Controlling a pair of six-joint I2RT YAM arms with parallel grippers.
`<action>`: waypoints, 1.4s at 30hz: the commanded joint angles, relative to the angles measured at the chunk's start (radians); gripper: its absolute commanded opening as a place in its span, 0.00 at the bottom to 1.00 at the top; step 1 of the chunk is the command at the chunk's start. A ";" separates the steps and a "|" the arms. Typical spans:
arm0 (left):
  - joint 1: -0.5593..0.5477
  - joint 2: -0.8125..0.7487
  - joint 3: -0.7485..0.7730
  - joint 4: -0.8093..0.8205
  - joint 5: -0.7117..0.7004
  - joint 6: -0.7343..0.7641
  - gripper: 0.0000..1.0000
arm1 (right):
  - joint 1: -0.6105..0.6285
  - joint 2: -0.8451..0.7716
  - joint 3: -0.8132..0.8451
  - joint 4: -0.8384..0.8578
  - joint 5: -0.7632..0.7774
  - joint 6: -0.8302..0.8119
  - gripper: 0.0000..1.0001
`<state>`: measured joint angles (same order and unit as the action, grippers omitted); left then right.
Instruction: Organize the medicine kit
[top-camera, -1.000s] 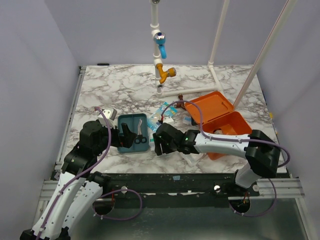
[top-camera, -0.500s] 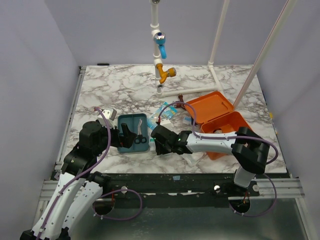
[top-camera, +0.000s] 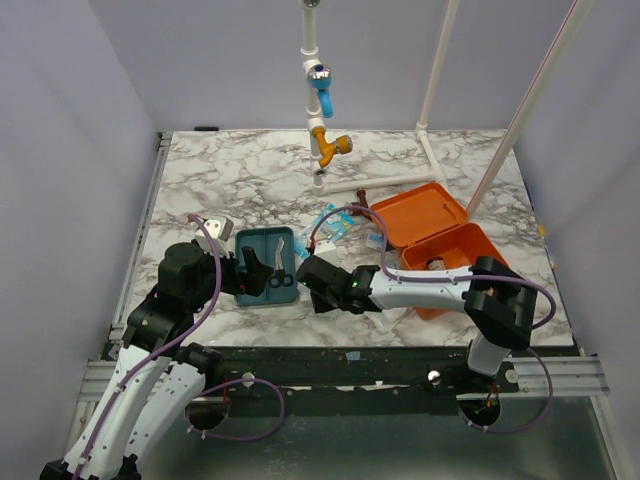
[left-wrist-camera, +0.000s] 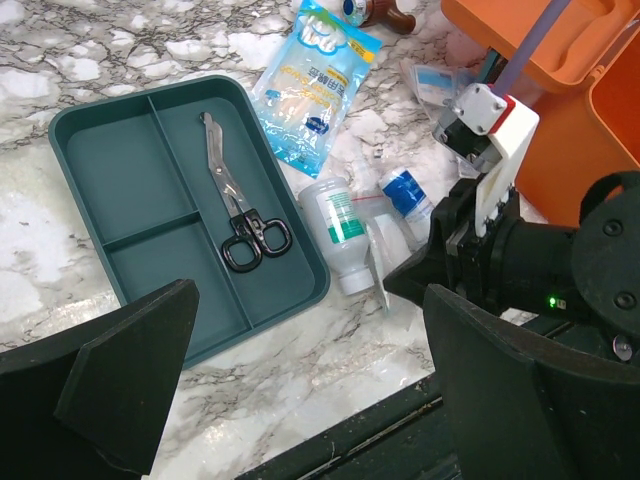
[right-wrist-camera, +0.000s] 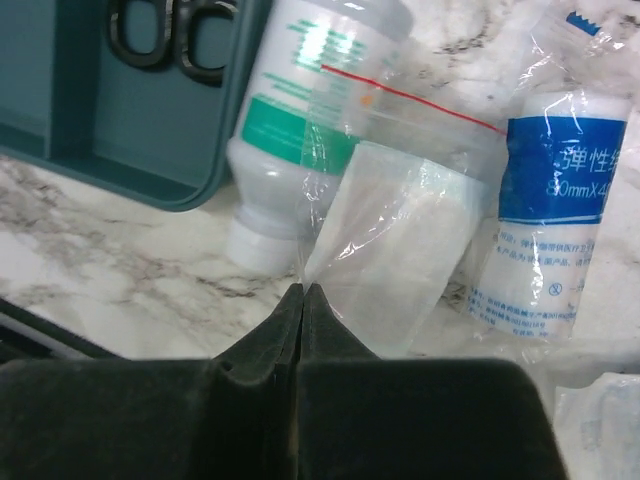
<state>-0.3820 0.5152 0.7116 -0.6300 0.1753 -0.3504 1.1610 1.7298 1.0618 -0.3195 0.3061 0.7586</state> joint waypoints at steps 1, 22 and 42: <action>-0.004 -0.009 0.022 0.007 -0.007 0.005 0.98 | 0.044 -0.044 0.058 -0.030 0.041 -0.008 0.01; -0.004 -0.023 0.022 0.003 -0.018 0.002 0.99 | 0.078 -0.374 0.125 -0.332 0.300 -0.012 0.01; -0.004 -0.040 0.020 0.011 0.012 0.001 0.98 | -0.349 -0.635 0.073 -0.503 0.485 0.090 0.01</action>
<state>-0.3820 0.4877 0.7116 -0.6300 0.1726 -0.3508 0.8909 1.1259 1.1740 -0.8169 0.7700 0.8070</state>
